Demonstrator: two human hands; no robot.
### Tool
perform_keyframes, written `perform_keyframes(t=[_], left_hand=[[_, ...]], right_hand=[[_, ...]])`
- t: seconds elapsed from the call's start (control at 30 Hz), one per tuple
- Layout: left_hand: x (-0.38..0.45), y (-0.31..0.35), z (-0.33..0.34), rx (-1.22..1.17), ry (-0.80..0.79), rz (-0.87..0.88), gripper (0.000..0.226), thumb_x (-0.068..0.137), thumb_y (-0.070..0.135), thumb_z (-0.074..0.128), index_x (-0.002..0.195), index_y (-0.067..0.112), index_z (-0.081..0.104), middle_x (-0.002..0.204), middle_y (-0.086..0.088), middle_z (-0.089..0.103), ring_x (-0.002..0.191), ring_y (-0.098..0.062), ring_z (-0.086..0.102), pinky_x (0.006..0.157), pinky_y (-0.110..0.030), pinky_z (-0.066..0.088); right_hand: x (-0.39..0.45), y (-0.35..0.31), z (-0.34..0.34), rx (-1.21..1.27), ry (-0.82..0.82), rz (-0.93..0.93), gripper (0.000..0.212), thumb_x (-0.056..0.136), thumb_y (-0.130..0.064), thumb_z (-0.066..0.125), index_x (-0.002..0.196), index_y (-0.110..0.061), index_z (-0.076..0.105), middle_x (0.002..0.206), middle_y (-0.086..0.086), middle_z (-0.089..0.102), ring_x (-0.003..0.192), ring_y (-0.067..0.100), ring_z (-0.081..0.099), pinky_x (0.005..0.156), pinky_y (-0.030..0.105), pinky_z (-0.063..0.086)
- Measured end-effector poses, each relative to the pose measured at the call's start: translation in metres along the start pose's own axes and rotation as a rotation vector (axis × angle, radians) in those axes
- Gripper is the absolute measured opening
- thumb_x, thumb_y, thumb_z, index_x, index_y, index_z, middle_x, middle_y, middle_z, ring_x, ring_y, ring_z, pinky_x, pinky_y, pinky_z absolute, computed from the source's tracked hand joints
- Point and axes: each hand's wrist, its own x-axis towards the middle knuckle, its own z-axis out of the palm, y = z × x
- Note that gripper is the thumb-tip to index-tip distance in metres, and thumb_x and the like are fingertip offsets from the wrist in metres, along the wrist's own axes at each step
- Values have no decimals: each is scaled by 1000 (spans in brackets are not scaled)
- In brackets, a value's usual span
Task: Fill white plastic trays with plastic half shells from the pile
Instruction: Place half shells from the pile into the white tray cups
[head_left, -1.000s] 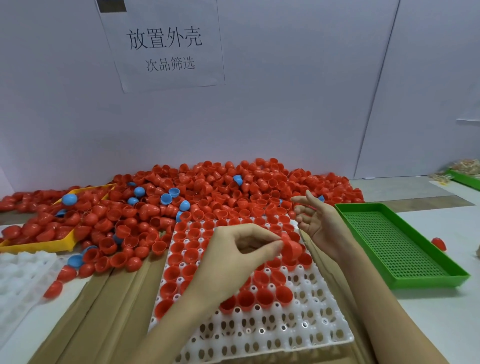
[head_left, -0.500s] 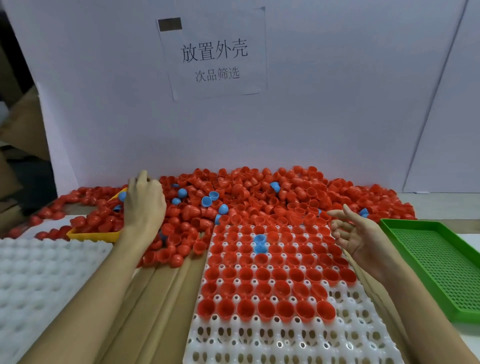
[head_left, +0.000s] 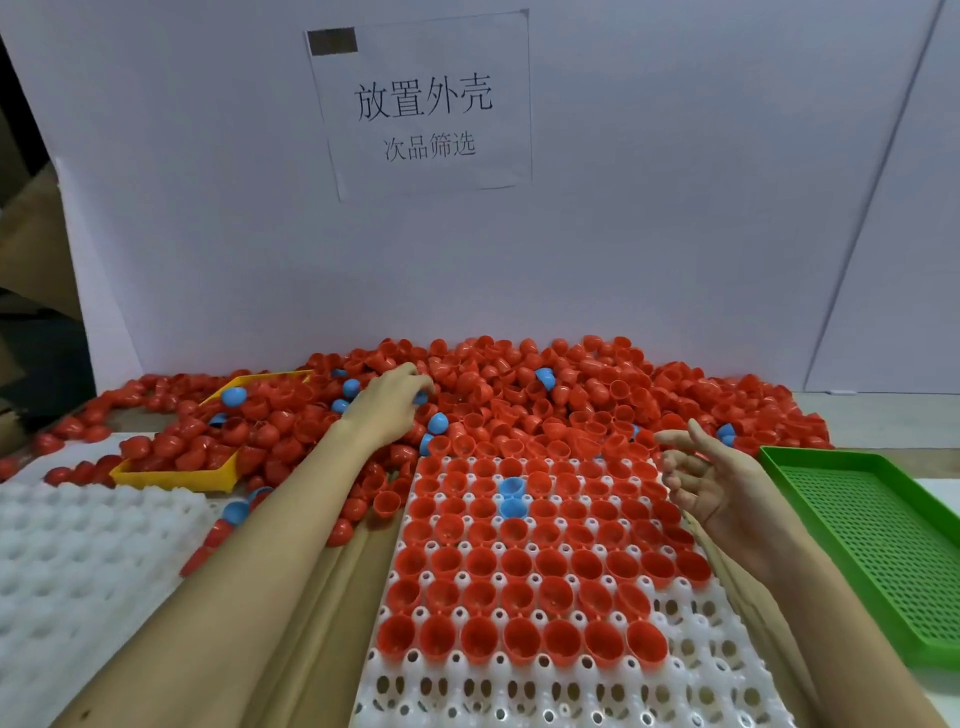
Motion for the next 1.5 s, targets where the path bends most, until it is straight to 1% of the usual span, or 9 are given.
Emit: perform_keyframes(t=[0.27,0.4,0.6,0.7,0.83,1.07,1.2,1.37,1.5], left_hand=[[-23,7,-7,-335,421,-50,26,87,0,76,111,6,74,114,-6,70,94,-21,70,86,-33,59],[-43,15,-4,-477,566,-66,25,86,3,78,109,12,75,112,0,71,81,-7,70,74,-14,57],[-48,6,2,-169,372,-222,55,91,23,78,139,6,59,143,-9,55,121,-30,58,101,-45,51],[-62,5,0,-125,217,-283,52,87,39,73,129,10,63,144,-15,58,99,-27,62,84,-38,51],[-75,48,-7,-308,532,233,17,91,6,76,108,7,77,112,1,71,102,-14,68,91,-29,57],[-113,119,-11,-778,265,464,9,87,15,82,96,17,82,104,13,73,100,-10,71,91,-19,53],[-125,127,-7,-766,167,515,6,87,12,82,91,15,80,103,11,73,102,-8,71,93,-20,52],[-131,127,-6,-750,222,465,16,90,20,79,78,13,72,96,11,73,97,-10,71,90,-23,54],[-133,134,-3,-727,277,325,6,93,24,76,91,21,71,89,15,72,92,-5,72,87,-20,55]], right_hand=[[0,-1,3,-13,-12,-5,39,97,-39,59,111,-5,71,77,3,65,63,10,63,56,18,56],[1,0,4,-14,-25,-7,38,98,-38,58,111,-4,71,77,4,65,62,10,63,56,18,56],[1,2,2,-24,-22,17,38,100,-37,58,112,-4,71,77,4,65,63,11,62,56,19,56],[3,2,0,-29,-19,26,38,99,-38,59,113,-4,71,79,5,65,63,12,63,56,19,56],[3,2,-1,-37,-49,22,39,97,-37,62,115,-4,73,82,6,66,66,12,63,58,20,57],[-9,-1,12,-211,-421,23,35,105,-23,60,139,-18,67,127,18,70,102,29,73,80,29,63],[-16,2,25,-280,-655,46,46,108,-24,60,153,-22,53,134,25,61,120,40,66,98,39,59],[-18,7,33,-427,-585,1,36,99,-25,76,133,-16,66,127,15,68,115,36,71,100,42,58],[-19,8,35,-447,-590,-12,35,92,-22,85,119,-14,64,114,8,72,107,32,74,98,40,59]])
